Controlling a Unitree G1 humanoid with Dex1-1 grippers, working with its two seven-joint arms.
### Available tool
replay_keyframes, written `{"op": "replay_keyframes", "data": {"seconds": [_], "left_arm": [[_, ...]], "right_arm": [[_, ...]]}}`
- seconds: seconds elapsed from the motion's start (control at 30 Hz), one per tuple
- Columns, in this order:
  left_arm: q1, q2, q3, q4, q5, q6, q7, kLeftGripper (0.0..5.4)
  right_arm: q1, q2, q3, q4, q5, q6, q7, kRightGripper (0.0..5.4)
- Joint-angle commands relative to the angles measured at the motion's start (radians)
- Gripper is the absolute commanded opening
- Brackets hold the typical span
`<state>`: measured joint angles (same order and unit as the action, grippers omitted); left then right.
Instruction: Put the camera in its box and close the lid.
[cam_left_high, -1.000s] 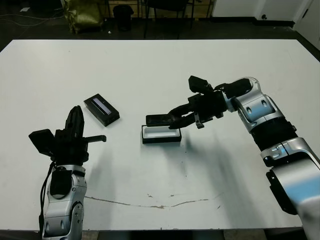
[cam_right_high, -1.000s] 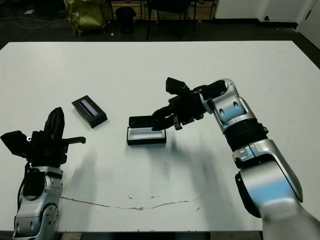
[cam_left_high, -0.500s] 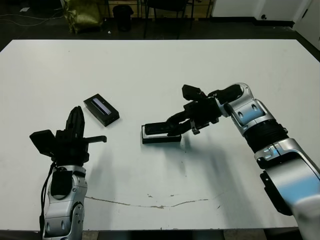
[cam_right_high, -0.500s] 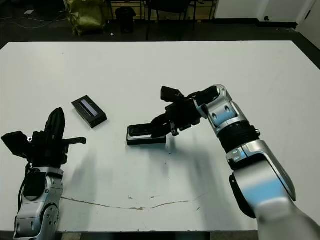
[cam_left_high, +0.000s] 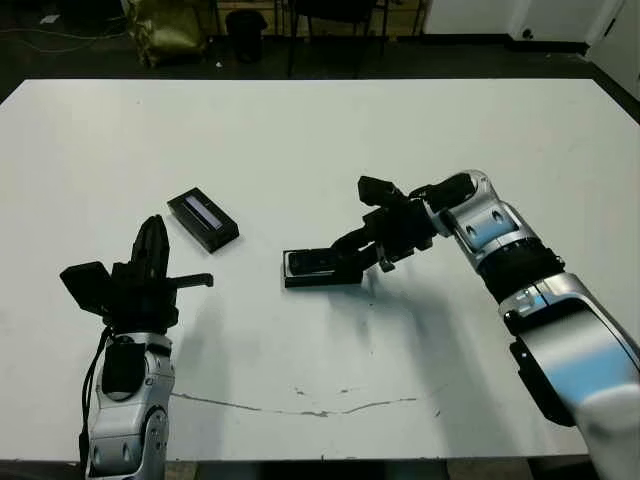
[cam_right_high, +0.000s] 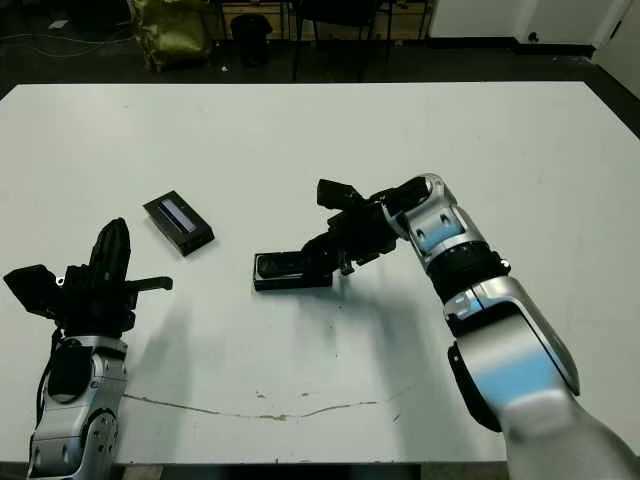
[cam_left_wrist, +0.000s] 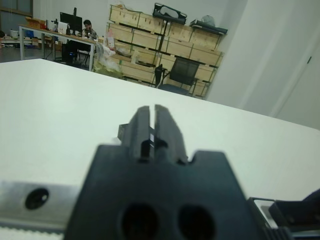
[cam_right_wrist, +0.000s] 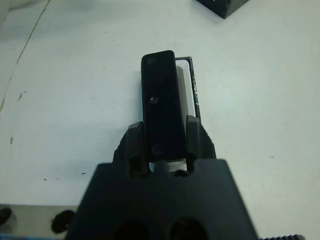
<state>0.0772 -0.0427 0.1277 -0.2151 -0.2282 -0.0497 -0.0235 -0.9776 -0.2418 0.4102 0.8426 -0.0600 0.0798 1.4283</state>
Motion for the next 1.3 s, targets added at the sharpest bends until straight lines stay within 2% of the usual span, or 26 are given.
{"op": "replay_keyframes", "data": {"seconds": [0.03, 0.5, 0.7, 0.9, 1.0, 1.3], "left_arm": [[0.012, -0.003, -0.001, 0.008, 0.006, 0.019, 0.010, 0.00], [0.014, -0.002, -0.002, 0.004, 0.001, 0.028, 0.014, 0.00], [0.014, 0.001, 0.000, 0.015, 0.001, 0.013, 0.004, 0.00], [0.013, 0.000, 0.001, 0.012, -0.002, 0.020, 0.006, 0.00], [0.016, 0.003, 0.000, 0.008, 0.001, 0.025, 0.005, 0.00], [0.014, 0.002, 0.001, 0.021, 0.003, 0.000, -0.003, 0.00]], "right_arm": [[-0.016, 0.004, -0.004, 0.022, -0.013, -0.010, -0.001, 0.53], [-0.024, 0.004, -0.016, 0.045, -0.025, -0.012, 0.004, 0.53], [-0.022, 0.002, -0.017, 0.030, -0.030, 0.013, -0.001, 0.53], [-0.011, -0.009, -0.018, 0.012, -0.037, -0.013, -0.012, 0.53], [-0.003, -0.013, -0.020, 0.010, -0.038, -0.052, -0.011, 0.53], [0.008, -0.015, -0.016, -0.001, -0.047, -0.044, -0.018, 0.53]]}}
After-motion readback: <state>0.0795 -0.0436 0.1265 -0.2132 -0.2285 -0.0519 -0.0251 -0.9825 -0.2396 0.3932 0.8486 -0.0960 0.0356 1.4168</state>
